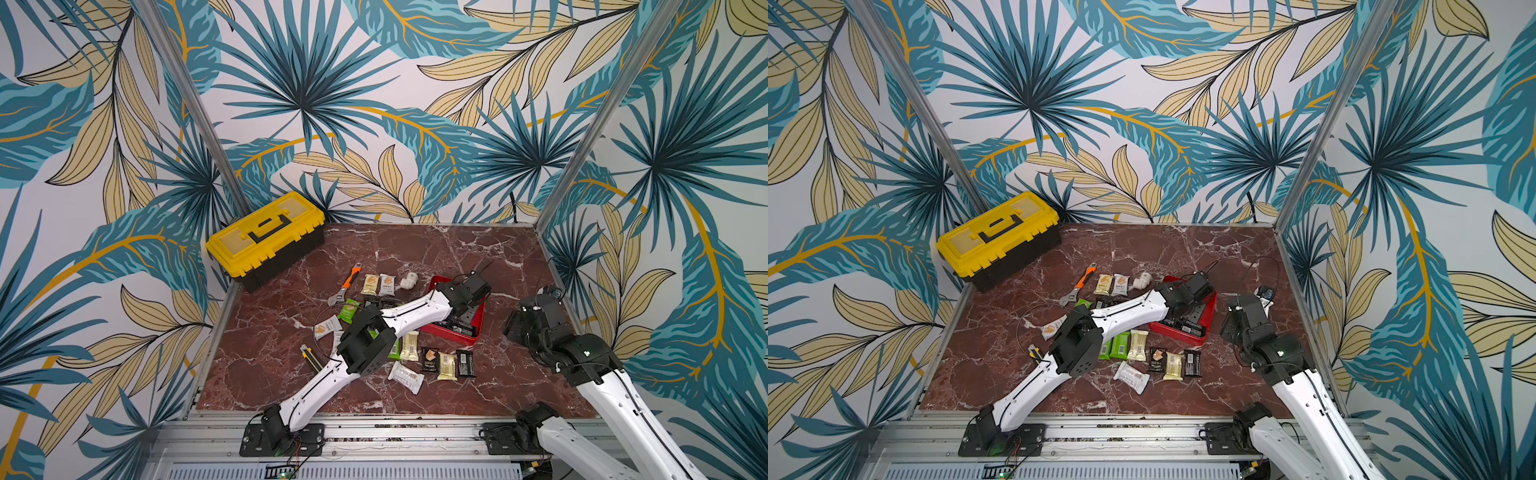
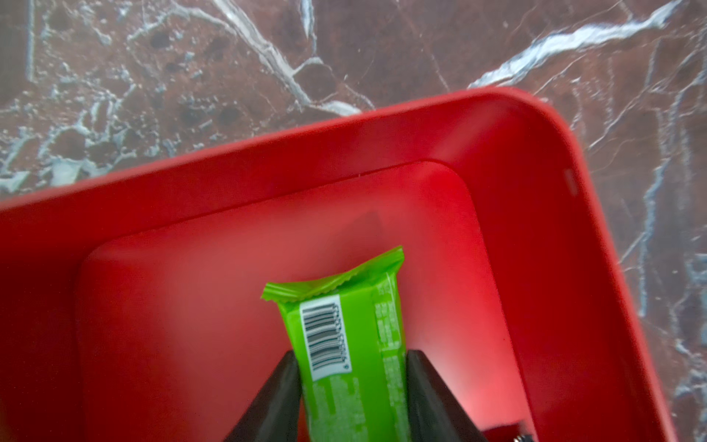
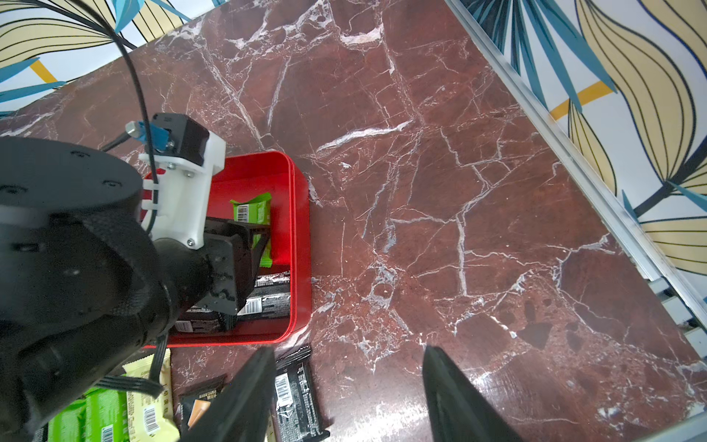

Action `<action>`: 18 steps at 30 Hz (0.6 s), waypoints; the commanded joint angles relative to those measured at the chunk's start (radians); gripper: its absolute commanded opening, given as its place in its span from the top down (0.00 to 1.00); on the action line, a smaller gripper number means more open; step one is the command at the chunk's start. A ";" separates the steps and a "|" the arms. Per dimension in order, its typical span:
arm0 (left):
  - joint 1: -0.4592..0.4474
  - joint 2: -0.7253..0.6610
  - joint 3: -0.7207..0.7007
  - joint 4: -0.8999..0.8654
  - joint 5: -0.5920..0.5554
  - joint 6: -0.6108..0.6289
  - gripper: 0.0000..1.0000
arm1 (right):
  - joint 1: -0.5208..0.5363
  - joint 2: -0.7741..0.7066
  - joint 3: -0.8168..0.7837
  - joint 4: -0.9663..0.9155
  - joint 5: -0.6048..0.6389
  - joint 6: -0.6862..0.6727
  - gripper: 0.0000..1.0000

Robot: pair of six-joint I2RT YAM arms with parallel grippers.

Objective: Take the cookies out of the storage box
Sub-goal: Pick up the cookie from the storage box.

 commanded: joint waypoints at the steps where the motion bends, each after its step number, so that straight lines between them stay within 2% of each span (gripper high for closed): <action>1: 0.003 0.014 0.055 -0.001 0.012 -0.004 0.53 | -0.005 -0.006 -0.005 -0.019 0.014 -0.002 0.34; 9: 0.010 -0.052 0.043 0.037 0.047 -0.044 0.54 | -0.005 -0.005 -0.001 -0.020 0.013 -0.007 0.34; 18: 0.031 -0.165 -0.042 0.078 0.045 -0.061 0.55 | -0.005 0.001 0.002 -0.014 0.012 -0.013 0.34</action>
